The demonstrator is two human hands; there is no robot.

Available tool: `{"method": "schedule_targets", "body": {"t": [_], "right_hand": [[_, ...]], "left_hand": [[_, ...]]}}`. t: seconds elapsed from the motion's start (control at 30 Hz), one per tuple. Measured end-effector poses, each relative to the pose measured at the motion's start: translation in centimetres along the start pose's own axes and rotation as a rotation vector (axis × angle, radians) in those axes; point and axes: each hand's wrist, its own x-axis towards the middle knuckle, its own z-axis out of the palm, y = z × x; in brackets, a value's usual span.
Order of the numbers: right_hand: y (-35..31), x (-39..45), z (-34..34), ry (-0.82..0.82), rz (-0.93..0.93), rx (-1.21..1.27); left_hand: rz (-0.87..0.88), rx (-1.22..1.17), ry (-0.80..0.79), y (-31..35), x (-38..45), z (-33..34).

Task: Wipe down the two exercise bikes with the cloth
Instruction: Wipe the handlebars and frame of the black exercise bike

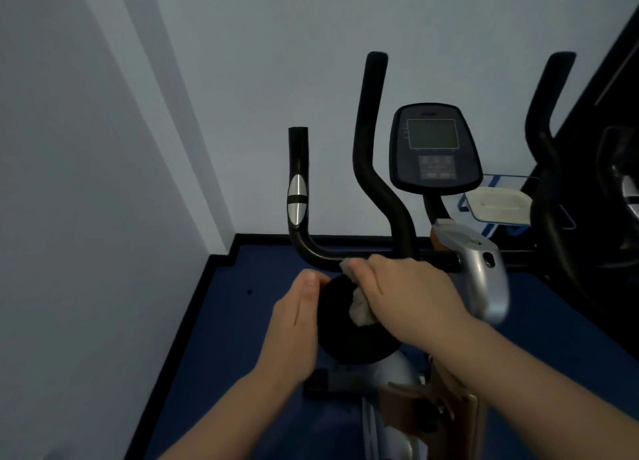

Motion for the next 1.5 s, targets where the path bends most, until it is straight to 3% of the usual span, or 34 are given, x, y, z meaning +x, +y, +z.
{"method": "schedule_targets", "body": {"t": [0.1, 0.23, 0.4, 0.57, 0.67, 0.77, 0.83, 1.03, 1.13, 1.23, 1.37, 1.5], "right_hand": [[-0.4, -0.3, 0.1, 0.011, 0.091, -0.005], [-1.3, 0.7, 0.3, 0.034, 0.162, -0.054], [-3.4, -3.2, 1.0, 0.258, 0.557, 0.297], [-3.0, -1.8, 1.1, 0.333, 0.621, 0.376], [-4.8, -3.0, 3.3, 0.571, 0.784, 0.510], [-8.9, -3.5, 6.1, 0.877, 0.948, 0.956], [-9.3, -3.2, 7.2, 1.011, 0.984, 1.123], [-12.1, -0.8, 7.6, 1.255, 1.086, 1.135], [-13.2, -0.7, 7.8, 1.217, 1.071, 1.079], [-10.0, -1.6, 5.8, 1.095, 1.040, 0.962], [-8.2, -2.0, 3.5, 0.752, 0.987, 0.583], [-8.2, -3.6, 3.5, 0.524, 0.919, 0.340]], "left_hand": [[0.063, -0.059, -0.124, 0.5, 0.9, -0.2], [0.017, -0.206, -0.238, 0.9, 1.8, 0.4], [0.034, -0.277, -0.321, 0.4, 1.8, 0.4], [0.049, -0.272, -0.317, 0.1, 1.9, 0.4], [0.047, -0.273, -0.327, -0.2, 1.8, 0.2], [0.044, -0.243, -0.327, -0.3, 1.8, 0.2], [0.038, -0.232, -0.353, -0.4, 2.0, 0.0], [0.028, -0.237, -0.400, -0.3, 2.3, -0.3], [0.024, -0.239, -0.436, -0.3, 2.4, -0.6], [0.026, -0.234, -0.478, -0.2, 2.8, -0.9], [0.029, -0.239, -0.437, -0.3, 2.5, -0.8], [0.031, -0.222, -0.394, -0.4, 2.2, -0.5]]}}
